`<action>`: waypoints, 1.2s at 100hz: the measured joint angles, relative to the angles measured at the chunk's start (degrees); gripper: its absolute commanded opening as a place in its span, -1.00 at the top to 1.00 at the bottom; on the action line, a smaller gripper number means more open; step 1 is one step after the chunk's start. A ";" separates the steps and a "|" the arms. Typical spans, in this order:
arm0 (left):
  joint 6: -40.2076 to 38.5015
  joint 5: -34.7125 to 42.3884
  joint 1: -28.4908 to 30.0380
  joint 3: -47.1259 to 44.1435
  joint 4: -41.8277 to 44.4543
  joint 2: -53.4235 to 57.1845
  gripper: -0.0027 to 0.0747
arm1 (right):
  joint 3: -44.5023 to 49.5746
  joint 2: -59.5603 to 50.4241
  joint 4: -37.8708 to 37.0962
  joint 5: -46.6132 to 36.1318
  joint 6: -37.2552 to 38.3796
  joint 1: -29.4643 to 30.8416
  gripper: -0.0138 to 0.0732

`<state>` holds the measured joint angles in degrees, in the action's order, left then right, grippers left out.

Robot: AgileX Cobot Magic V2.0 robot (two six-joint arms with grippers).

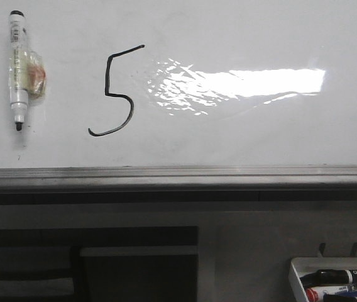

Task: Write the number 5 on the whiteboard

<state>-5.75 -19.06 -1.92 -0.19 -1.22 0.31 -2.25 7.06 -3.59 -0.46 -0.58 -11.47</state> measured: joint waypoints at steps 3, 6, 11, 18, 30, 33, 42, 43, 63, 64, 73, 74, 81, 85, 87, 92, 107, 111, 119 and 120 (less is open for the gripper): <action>0.00 -0.10 0.00 0.00 0.00 0.00 0.98 | 0.00 0.00 0.00 0.92 0.00 2.83 0.82; 0.00 -0.09 0.00 0.00 0.00 0.00 0.98 | 0.13 0.00 0.00 1.62 0.00 5.01 0.82; 0.00 -0.09 0.00 0.00 0.00 0.00 0.98 | 0.60 0.00 0.00 2.37 0.00 8.57 0.82; 0.00 -0.09 0.00 0.00 0.10 0.00 0.98 | 2.09 -0.55 0.00 3.43 0.00 12.07 0.82; 0.00 -0.09 0.00 0.00 0.10 0.00 0.98 | 3.18 -4.30 0.82 8.63 0.00 14.00 0.82; 0.00 -0.09 0.00 0.00 0.10 0.00 0.98 | 3.18 -5.31 0.94 10.75 0.00 13.99 0.82; 0.00 -0.09 0.00 0.00 0.10 0.00 0.98 | 3.18 -7.16 1.29 17.99 -0.42 14.11 0.82; 0.00 -0.09 0.00 0.00 0.10 0.00 0.98 | 3.18 -7.29 1.29 18.32 -0.58 14.11 0.82; 0.00 -0.09 0.00 0.00 0.10 0.00 0.98 | 3.06 -7.72 1.34 19.13 -1.68 14.22 0.82; 0.00 -0.09 0.00 0.00 0.10 0.00 0.98 | 3.06 -7.72 1.34 19.13 -1.68 14.22 0.82; 0.00 -0.09 0.00 0.00 0.10 0.00 0.98 | 3.06 -7.72 1.34 19.23 -1.80 14.22 0.82; 0.00 -0.09 0.00 0.00 0.10 0.00 0.98 | 3.06 -7.72 1.34 19.23 -1.80 14.22 0.82; 0.00 -0.09 0.00 0.00 0.10 0.00 0.98 | 3.06 -7.72 1.34 19.23 -1.90 14.22 0.82; 0.00 -0.09 0.00 0.00 0.10 0.00 0.98 | 3.06 -7.72 1.34 19.23 -1.90 14.22 0.82; 0.00 -0.09 0.00 0.00 0.10 0.00 0.98 | 3.06 -7.72 1.34 19.23 -1.90 14.22 0.82; 0.00 -0.09 0.00 0.00 0.10 0.00 0.98 | 3.06 -7.72 1.34 19.23 -1.90 14.22 0.82; -0.05 -0.09 0.00 0.00 0.10 0.00 0.98 | 3.06 -7.72 1.34 19.23 -1.90 14.22 0.82; -0.05 -0.09 0.00 0.00 0.10 0.00 0.98 | 3.06 -7.72 1.34 19.23 -1.90 14.22 0.82; -0.05 -0.09 0.00 0.00 0.10 0.00 0.98 | 3.06 -7.72 1.34 19.23 -1.90 14.22 0.82; -0.05 -0.09 0.00 0.00 0.10 0.00 0.98 | 3.06 -7.72 1.34 19.23 -1.90 14.22 0.82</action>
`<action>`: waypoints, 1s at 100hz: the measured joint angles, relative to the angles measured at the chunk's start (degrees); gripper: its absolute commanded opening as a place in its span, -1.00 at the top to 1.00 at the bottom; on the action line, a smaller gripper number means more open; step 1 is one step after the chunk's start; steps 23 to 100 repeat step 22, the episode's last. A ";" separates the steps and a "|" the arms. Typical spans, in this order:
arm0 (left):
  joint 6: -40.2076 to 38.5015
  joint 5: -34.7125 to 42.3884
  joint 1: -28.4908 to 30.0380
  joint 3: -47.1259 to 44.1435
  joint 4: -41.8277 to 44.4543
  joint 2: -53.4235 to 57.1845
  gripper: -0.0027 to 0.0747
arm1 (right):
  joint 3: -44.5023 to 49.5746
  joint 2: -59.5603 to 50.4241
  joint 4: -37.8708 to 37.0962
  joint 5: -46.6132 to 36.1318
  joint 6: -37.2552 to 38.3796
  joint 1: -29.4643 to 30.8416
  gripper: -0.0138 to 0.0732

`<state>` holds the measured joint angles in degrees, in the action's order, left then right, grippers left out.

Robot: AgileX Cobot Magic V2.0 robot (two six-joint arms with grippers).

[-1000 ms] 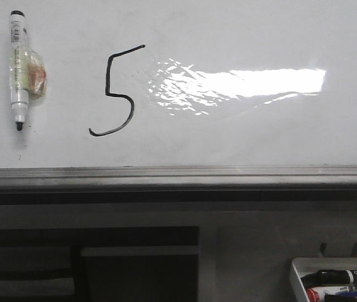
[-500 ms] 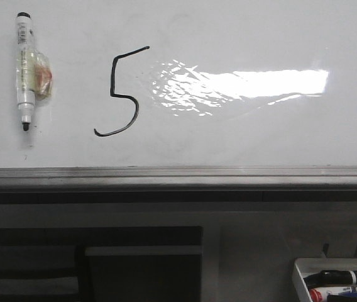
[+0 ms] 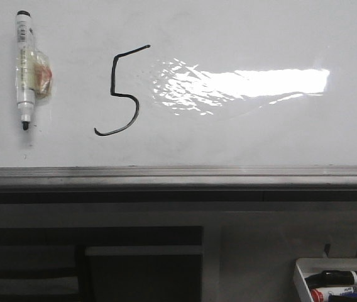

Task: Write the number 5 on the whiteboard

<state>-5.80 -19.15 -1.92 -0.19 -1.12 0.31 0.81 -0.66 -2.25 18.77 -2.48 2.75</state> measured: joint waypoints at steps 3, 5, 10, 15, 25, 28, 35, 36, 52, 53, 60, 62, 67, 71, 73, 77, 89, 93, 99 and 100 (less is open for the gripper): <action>0.00 0.00 0.00 0.00 0.00 0.00 0.98 | 0.00 0.00 0.00 0.00 0.00 0.00 0.82; 0.00 0.00 0.00 0.00 0.00 0.00 0.98 | 0.00 0.00 0.00 0.00 0.00 0.00 0.82; 0.00 0.00 0.00 0.00 0.00 0.00 0.98 | 0.00 0.00 0.00 0.00 -0.14 0.00 0.82; 0.00 0.00 0.00 0.00 0.00 0.00 0.98 | 0.00 0.00 0.00 0.00 -0.14 0.00 0.82; 0.00 0.00 0.00 0.00 0.00 0.00 0.98 | -0.08 0.00 0.00 0.12 -0.14 0.00 0.82; 0.00 0.00 0.00 0.00 0.00 0.00 0.98 | -0.08 0.00 0.00 0.12 -0.14 0.00 0.82; 0.00 0.00 0.00 0.00 0.00 0.00 0.98 | -0.08 0.00 0.00 0.12 -0.14 0.00 0.82; 0.00 0.00 0.00 0.00 0.00 0.00 0.98 | -0.08 0.00 0.00 0.12 -0.14 0.00 0.82; 0.00 0.00 0.00 0.00 0.00 0.00 0.98 | -0.08 0.00 0.00 0.12 -0.14 0.00 0.82; 0.00 0.00 0.00 0.00 0.00 0.00 0.98 | -0.08 0.00 0.00 0.12 -0.14 0.00 0.82; 0.00 0.00 0.00 0.00 0.00 0.00 0.98 | -0.08 0.00 0.00 0.12 -0.14 0.00 0.82; 0.00 0.00 0.00 0.00 0.00 0.00 0.98 | -0.08 0.00 0.00 0.12 -0.14 0.00 0.82; 0.00 0.00 0.00 0.00 0.00 0.00 0.98 | -0.08 0.00 0.00 0.12 -0.14 0.00 0.82; 0.00 0.00 0.00 0.00 0.00 0.00 0.98 | -0.08 0.00 0.00 0.12 -0.14 0.00 0.82; 0.00 0.00 0.00 0.00 0.00 0.00 0.98 | -0.08 0.00 0.00 0.12 -0.14 0.00 0.82; 0.00 0.00 0.00 0.00 0.00 0.00 0.98 | -0.08 0.00 0.00 0.12 -0.14 0.00 0.82; 0.00 0.00 0.00 0.00 0.00 0.00 0.98 | -0.08 0.00 0.00 0.12 -0.14 0.00 0.82; 0.00 0.00 0.00 0.00 0.00 0.00 0.98 | -0.08 0.00 0.00 0.12 -0.14 0.00 0.82; 0.00 0.00 0.00 0.00 0.00 0.00 0.98 | -0.08 0.00 0.00 0.12 -0.14 0.00 0.82; 0.00 0.00 0.00 0.00 0.00 0.00 0.98 | -0.08 0.00 0.00 0.12 -0.14 0.00 0.82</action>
